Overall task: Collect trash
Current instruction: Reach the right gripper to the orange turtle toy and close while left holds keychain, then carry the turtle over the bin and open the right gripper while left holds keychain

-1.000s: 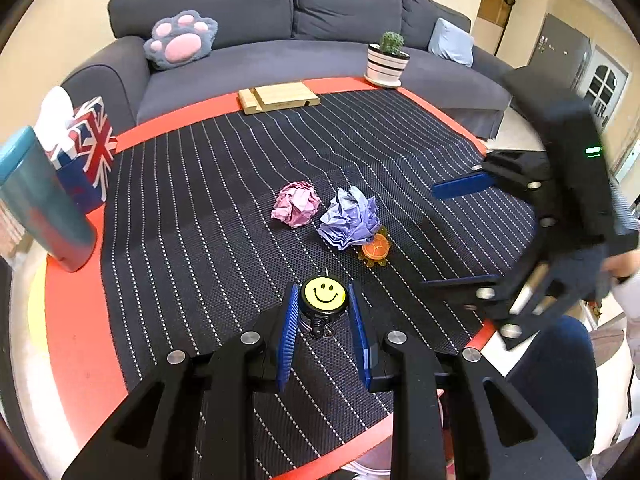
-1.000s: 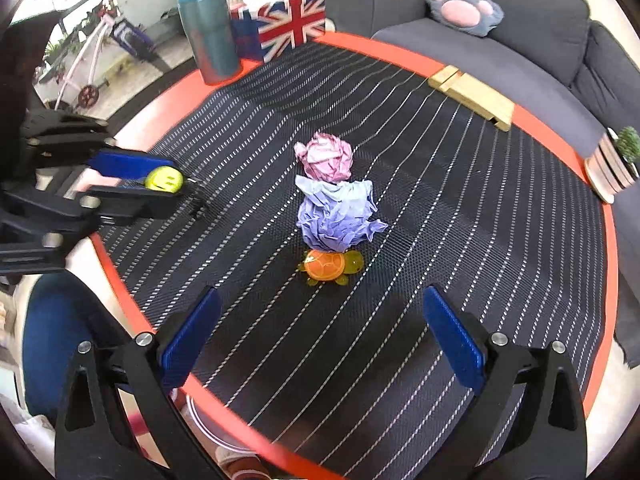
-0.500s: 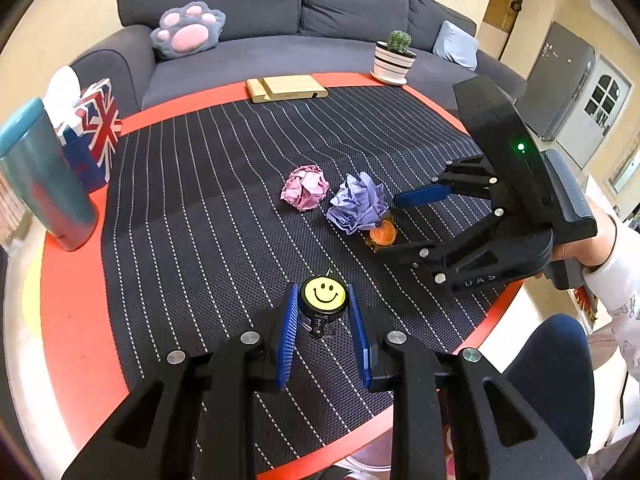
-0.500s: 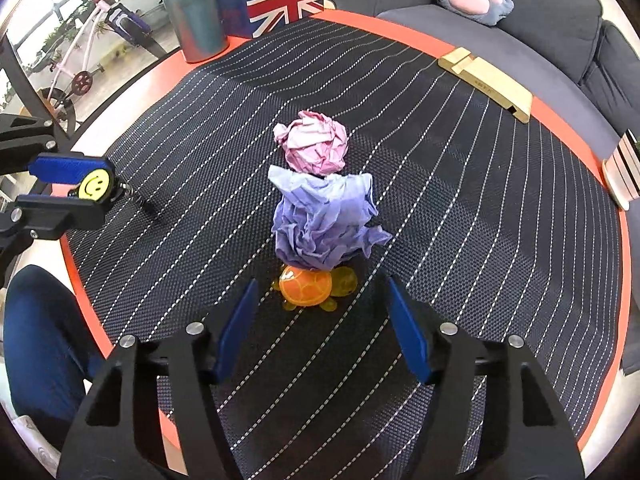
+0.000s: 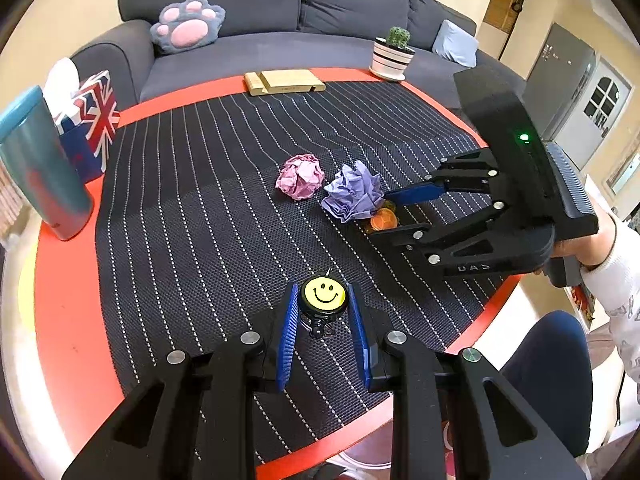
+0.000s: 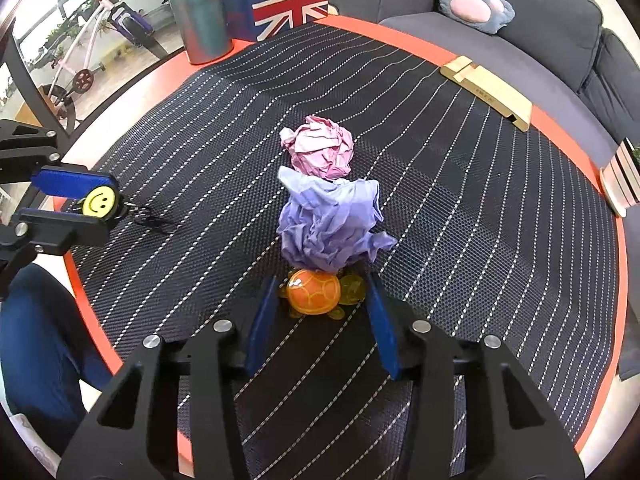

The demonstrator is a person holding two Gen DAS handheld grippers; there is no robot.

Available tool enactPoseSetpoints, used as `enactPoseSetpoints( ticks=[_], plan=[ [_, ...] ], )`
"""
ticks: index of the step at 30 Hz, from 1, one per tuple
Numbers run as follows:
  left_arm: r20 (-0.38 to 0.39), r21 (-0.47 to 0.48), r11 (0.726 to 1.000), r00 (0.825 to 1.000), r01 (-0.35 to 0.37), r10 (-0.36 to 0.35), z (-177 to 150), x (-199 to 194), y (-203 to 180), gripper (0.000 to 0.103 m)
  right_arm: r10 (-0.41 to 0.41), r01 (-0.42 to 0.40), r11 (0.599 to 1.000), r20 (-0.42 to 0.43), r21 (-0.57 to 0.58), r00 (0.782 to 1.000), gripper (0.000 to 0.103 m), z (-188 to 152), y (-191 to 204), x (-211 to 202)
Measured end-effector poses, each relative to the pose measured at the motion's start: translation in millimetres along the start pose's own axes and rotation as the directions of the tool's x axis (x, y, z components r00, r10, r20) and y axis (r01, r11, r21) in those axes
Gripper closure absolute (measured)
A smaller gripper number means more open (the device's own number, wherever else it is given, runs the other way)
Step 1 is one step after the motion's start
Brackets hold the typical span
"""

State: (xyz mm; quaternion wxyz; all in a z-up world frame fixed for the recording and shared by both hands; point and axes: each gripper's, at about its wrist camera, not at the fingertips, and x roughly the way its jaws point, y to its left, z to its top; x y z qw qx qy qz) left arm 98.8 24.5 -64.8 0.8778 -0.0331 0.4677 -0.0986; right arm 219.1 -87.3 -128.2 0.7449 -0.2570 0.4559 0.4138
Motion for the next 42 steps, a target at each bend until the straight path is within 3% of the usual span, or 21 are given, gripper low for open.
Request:
enactPoseSetpoints(
  ticks=[13,25,42],
  plan=[
    [0.04,0.003,1.0,0.999,0.0,0.0,-12.8,-18.5,-21.2,0.078,0.003,-0.01,0.997,0.095,0.076,0.995,0.058,-38.1,22.9,-73.0],
    [0.061,0.037,0.999,0.997,0.036,-0.038,-29.9,-47.9,-55.6,0.078,0.033,-0.047,0.996,0.185,0.071,0.982,0.058,-78.1,59.9,-141.3],
    [0.1,0.088,0.995,0.993,0.053,-0.062,-63.0,-90.7,-93.1,0.078,0.073,-0.085,0.995,0.199,0.053,0.977,0.058,-135.2,104.7,-180.2]
  ],
)
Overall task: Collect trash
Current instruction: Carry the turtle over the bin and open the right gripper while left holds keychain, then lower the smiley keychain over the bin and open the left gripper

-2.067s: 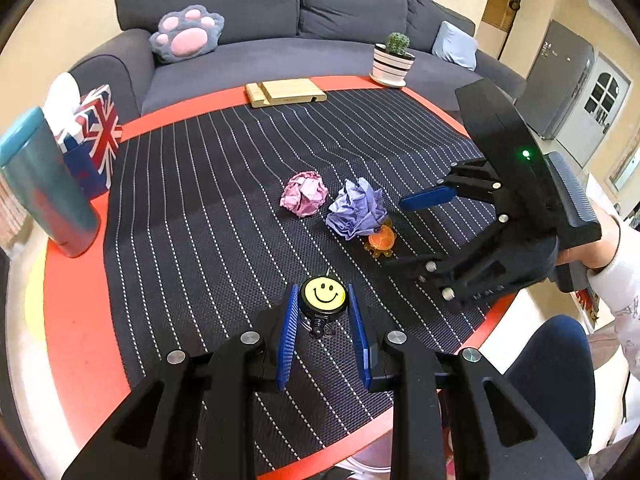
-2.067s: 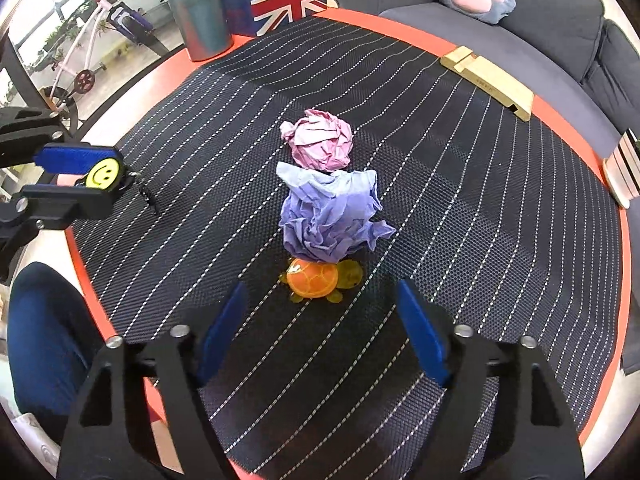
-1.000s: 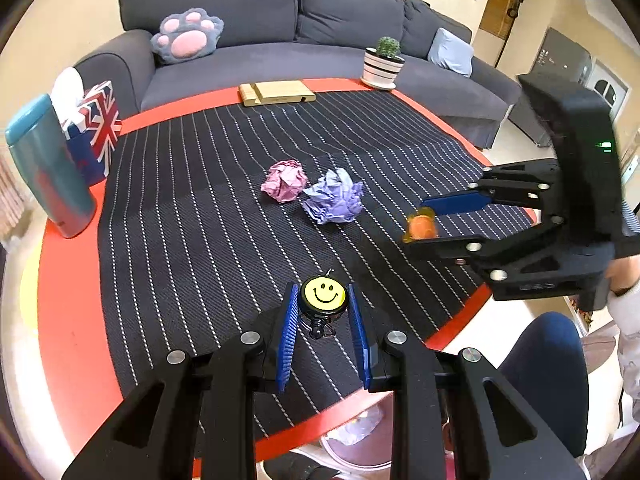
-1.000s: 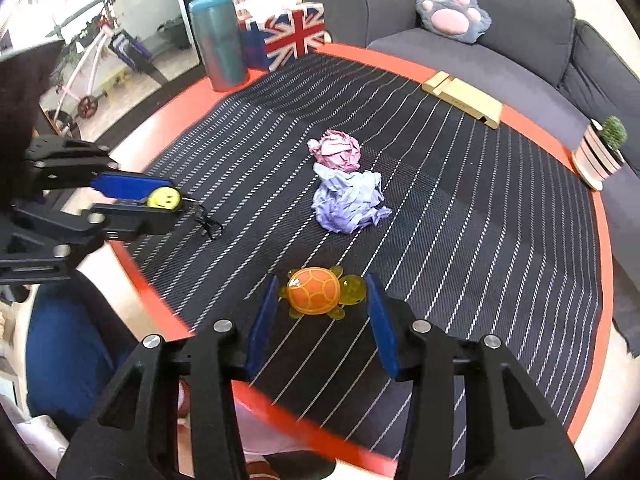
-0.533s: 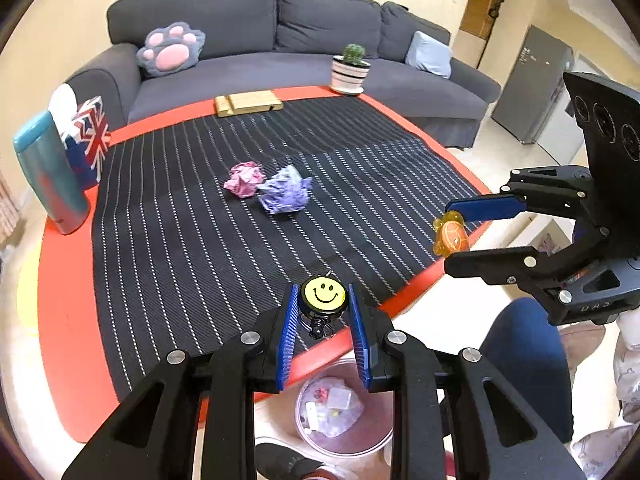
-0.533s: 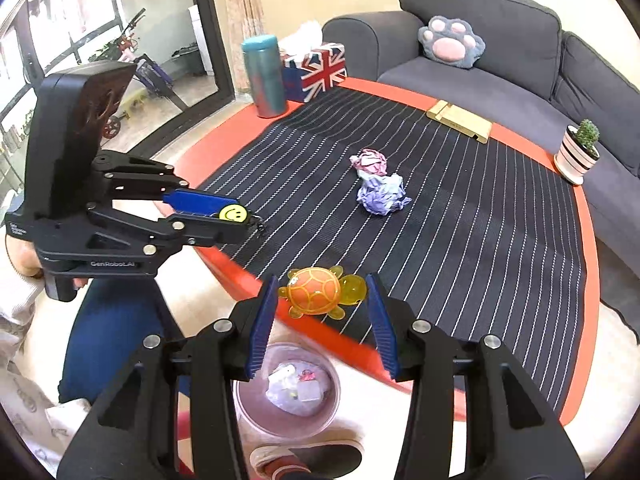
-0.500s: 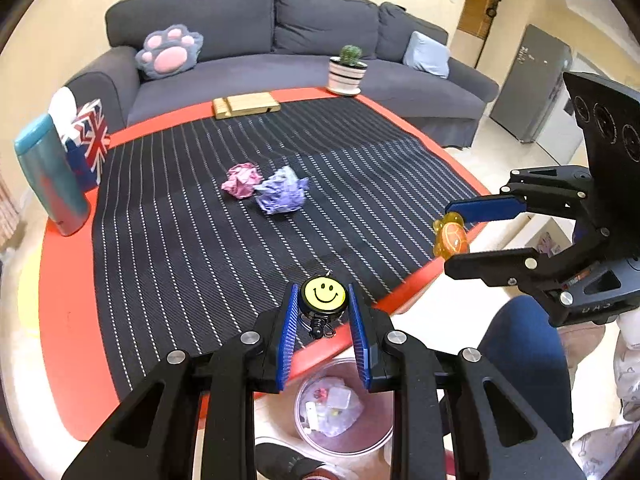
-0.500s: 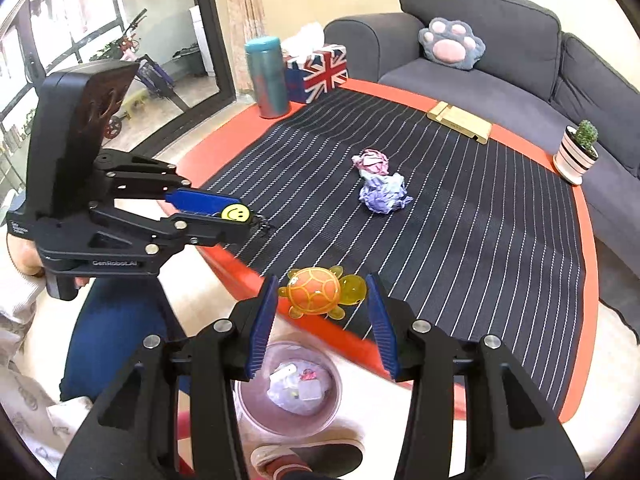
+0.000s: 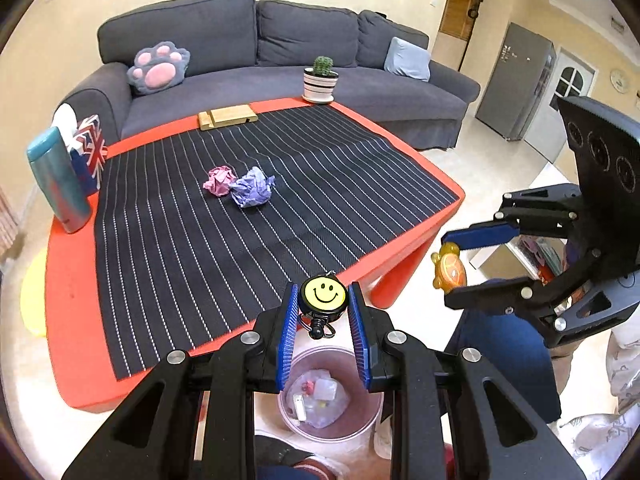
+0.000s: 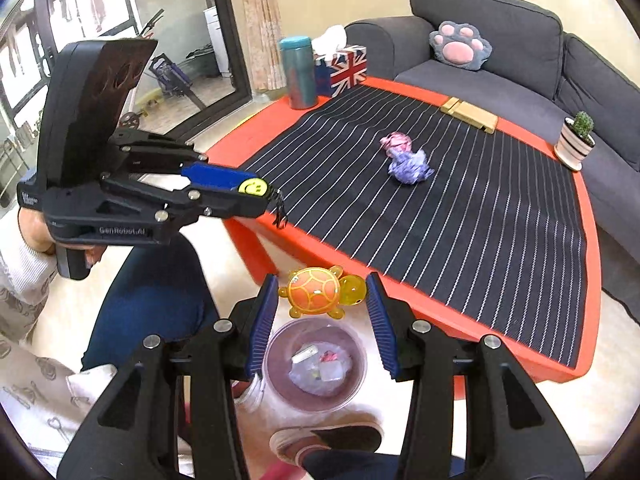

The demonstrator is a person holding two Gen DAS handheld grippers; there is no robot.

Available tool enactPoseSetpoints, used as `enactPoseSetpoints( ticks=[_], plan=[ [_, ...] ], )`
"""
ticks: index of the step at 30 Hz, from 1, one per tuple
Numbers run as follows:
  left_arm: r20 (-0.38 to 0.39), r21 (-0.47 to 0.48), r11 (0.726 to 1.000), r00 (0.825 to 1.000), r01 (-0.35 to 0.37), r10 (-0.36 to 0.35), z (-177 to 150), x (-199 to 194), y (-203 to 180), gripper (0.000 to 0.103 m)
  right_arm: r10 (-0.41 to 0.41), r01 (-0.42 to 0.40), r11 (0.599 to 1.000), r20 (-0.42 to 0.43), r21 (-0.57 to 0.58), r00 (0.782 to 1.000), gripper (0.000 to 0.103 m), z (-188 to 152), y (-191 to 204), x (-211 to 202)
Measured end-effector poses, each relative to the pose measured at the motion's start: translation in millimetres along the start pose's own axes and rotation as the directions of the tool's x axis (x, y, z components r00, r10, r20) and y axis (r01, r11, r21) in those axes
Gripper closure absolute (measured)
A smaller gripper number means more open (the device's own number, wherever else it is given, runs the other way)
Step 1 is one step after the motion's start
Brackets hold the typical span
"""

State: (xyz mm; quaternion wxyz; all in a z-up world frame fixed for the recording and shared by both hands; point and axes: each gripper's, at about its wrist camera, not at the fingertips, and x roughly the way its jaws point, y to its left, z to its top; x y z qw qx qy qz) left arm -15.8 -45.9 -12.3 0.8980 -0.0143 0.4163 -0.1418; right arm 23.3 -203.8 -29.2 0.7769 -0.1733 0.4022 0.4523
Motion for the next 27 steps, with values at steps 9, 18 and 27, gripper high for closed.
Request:
enactPoseSetpoints(
  ticks=[9,18,27],
  plan=[
    [0.003,-0.007,1.0,1.0,0.019,-0.019,-10.6,-12.3,-4.7,0.078,0.044,-0.044,0.999,-0.024,0.0,0.999,0.058,-14.7,12.7,4.5],
    [-0.003,-0.007,1.0,1.0,0.031,-0.031,-13.1,-12.5,-5.3,0.078,0.012,-0.013,0.999,0.015,0.05,1.0,0.016,-16.0,6.8,-2.4],
    [-0.016,0.002,0.999,0.999,0.051,-0.05,-17.5,-9.4,-13.4,0.078,-0.045,0.041,0.994,0.037,0.106,0.998,0.005,-17.2,-4.1,-11.4]
  ],
)
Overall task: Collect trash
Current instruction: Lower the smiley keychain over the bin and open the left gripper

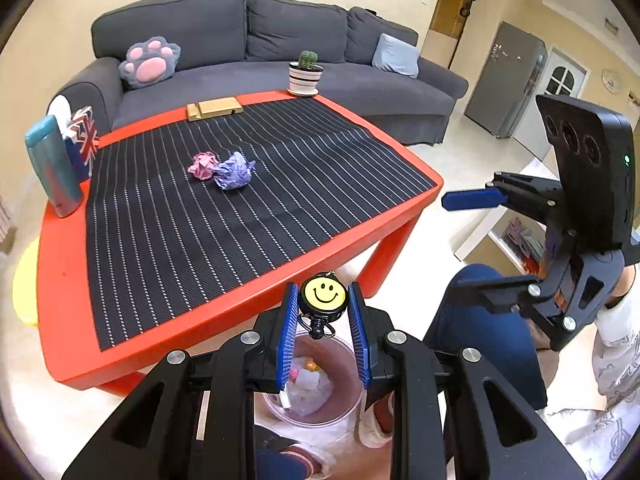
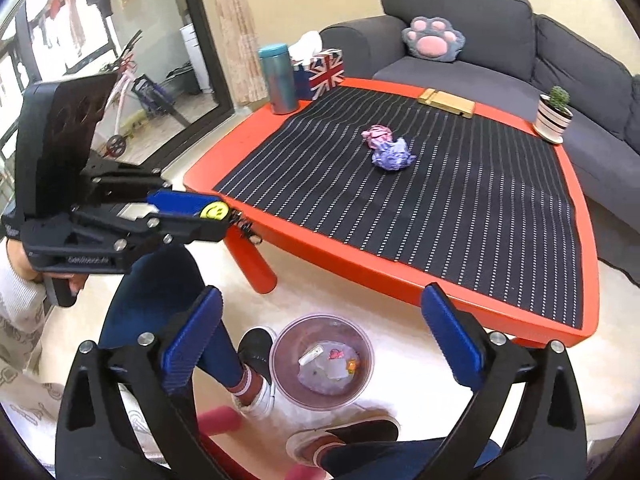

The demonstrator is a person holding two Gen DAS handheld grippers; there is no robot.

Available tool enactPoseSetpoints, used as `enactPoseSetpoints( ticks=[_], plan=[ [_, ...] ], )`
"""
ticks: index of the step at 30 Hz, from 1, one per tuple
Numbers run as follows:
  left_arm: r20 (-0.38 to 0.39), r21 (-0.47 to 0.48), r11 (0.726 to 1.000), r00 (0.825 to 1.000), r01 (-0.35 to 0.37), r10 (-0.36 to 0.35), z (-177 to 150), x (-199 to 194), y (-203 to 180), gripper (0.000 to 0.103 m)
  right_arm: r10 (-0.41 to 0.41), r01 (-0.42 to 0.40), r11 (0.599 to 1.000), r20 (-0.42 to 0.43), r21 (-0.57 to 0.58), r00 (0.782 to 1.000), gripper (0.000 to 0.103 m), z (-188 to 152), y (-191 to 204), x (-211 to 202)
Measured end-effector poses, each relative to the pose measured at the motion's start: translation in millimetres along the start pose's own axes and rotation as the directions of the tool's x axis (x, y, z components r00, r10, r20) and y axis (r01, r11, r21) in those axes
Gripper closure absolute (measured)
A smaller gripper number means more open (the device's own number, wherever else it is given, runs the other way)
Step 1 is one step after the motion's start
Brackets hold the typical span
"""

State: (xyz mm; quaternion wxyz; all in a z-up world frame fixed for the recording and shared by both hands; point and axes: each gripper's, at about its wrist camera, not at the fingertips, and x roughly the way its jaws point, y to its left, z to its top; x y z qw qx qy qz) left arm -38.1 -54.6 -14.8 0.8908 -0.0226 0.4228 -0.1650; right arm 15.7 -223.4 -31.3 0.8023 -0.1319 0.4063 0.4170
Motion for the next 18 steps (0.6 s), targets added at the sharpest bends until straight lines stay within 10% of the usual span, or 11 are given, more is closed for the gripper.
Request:
enactPoseSetpoints(
  ticks=[18],
  plan=[
    [-0.026,0.027,0.999,0.999,0.028,-0.027,-0.8,9.8,-17.2,0.078,-0.03,0.029,0.998,0.007,0.063,1.0,0.004,-5.1,-14.1,-9.7]
  ],
)
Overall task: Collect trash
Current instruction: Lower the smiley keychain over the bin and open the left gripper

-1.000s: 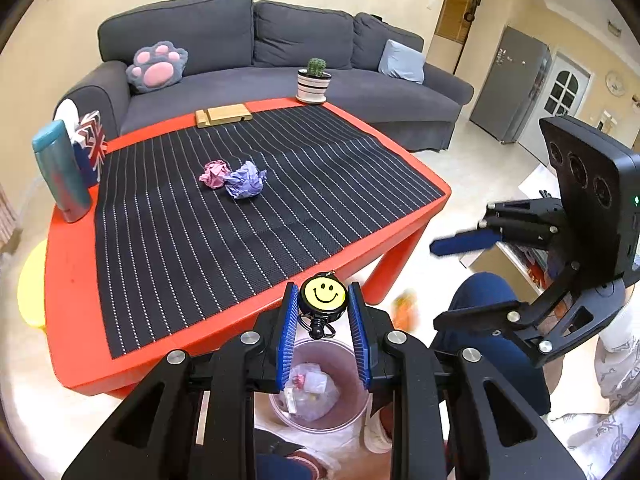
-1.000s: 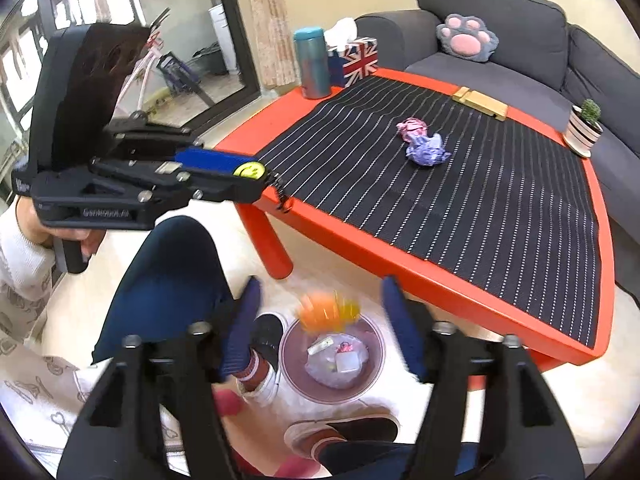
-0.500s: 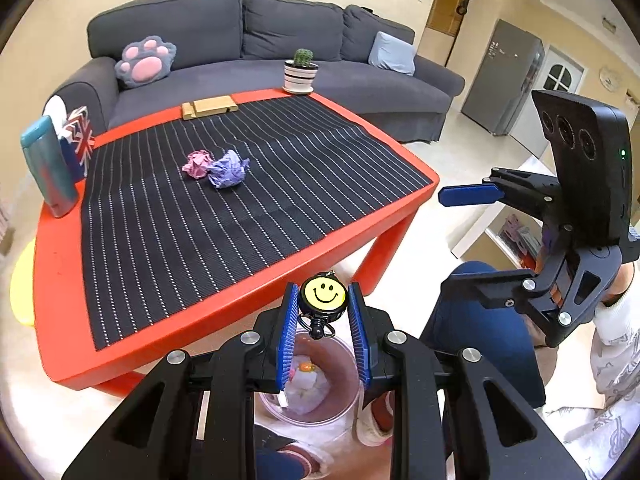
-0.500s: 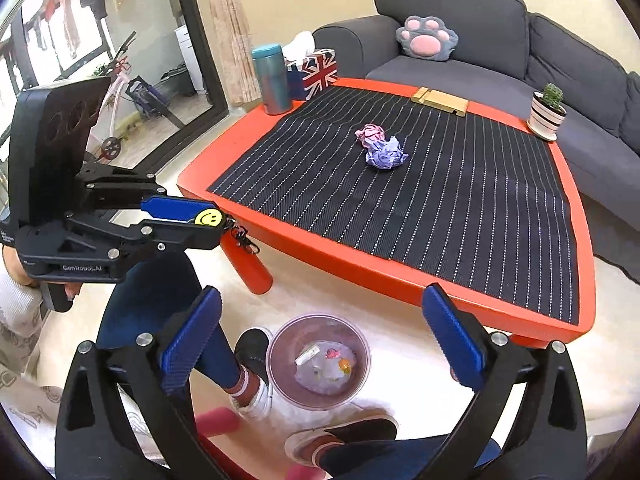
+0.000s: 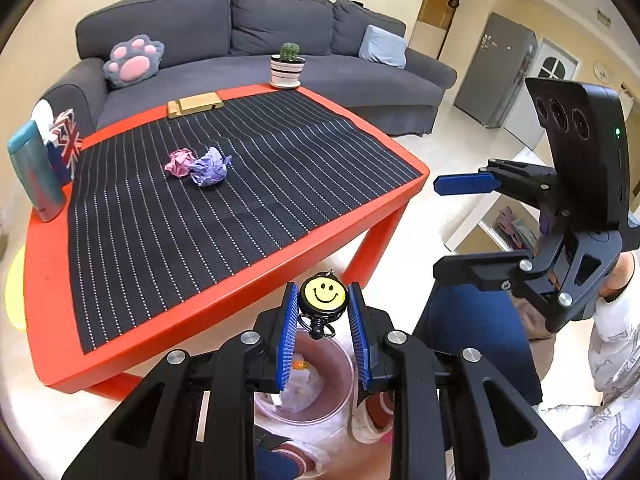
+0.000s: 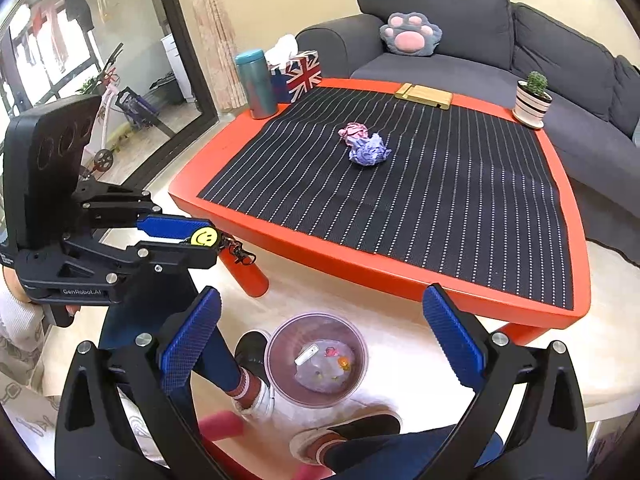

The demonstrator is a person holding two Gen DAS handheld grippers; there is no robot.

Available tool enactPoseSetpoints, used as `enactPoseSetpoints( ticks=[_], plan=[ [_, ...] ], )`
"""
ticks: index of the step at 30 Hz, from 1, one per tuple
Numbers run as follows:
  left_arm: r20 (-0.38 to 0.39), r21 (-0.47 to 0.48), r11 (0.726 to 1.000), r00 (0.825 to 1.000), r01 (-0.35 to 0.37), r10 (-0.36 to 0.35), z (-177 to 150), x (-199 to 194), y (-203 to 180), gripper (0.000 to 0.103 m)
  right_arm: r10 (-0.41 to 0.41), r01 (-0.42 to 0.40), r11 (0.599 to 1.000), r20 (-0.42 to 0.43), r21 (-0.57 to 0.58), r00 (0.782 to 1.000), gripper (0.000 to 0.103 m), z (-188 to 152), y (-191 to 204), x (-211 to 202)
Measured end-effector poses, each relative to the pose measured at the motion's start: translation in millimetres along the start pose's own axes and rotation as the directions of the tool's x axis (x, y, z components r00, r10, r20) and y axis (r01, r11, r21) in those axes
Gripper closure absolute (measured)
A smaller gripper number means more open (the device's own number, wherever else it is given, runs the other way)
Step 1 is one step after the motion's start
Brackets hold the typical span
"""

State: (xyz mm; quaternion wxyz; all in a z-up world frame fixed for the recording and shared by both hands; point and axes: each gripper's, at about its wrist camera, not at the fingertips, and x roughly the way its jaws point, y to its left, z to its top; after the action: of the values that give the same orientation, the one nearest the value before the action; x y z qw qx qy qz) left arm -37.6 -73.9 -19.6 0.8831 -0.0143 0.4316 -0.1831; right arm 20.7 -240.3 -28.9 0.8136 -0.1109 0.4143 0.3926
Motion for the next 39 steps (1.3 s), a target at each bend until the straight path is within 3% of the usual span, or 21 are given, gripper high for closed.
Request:
enactPoseSetpoints(
  ticks=[21,23,25,27,32,39],
  plan=[
    [-0.02,0.025,1.0,1.0,0.015,-0.015,0.1,7.5,-10.0,0.077,-0.017,0.016,0.999,0.025,0.039,1.0,0.004,0.6,-14.4,-8.3],
    [-0.021,0.021,1.0,1.0,0.014,-0.014,0.0,9.6,-9.1,0.069,-0.019,0.018,0.999,0.026,0.043,0.999,0.004,0.4,-15.8,-8.3],
    [-0.014,0.012,1.0,1.0,0.01,-0.01,-1.0,10.5,-6.0,0.031,-0.022,0.021,0.999,0.024,0.047,0.999,0.004,0.2,-17.0,-7.4],
    [0.0,-0.002,1.0,1.0,0.006,-0.006,-1.4,9.8,-3.9,0.015,-0.023,0.022,0.999,0.022,0.048,0.999,0.004,-0.1,-17.3,-6.6],
    [0.014,-0.027,0.999,1.0,-0.027,0.028,-1.5,8.4,0.8,0.008,-0.023,0.022,0.999,0.016,0.05,1.0,0.004,-1.8,-17.1,-3.6],
    [0.024,-0.051,0.997,0.998,-0.053,0.055,-0.8,5.9,7.4,0.008,-0.018,0.017,0.999,0.008,0.048,1.0,0.004,-2.5,-15.0,0.4]
  ],
)
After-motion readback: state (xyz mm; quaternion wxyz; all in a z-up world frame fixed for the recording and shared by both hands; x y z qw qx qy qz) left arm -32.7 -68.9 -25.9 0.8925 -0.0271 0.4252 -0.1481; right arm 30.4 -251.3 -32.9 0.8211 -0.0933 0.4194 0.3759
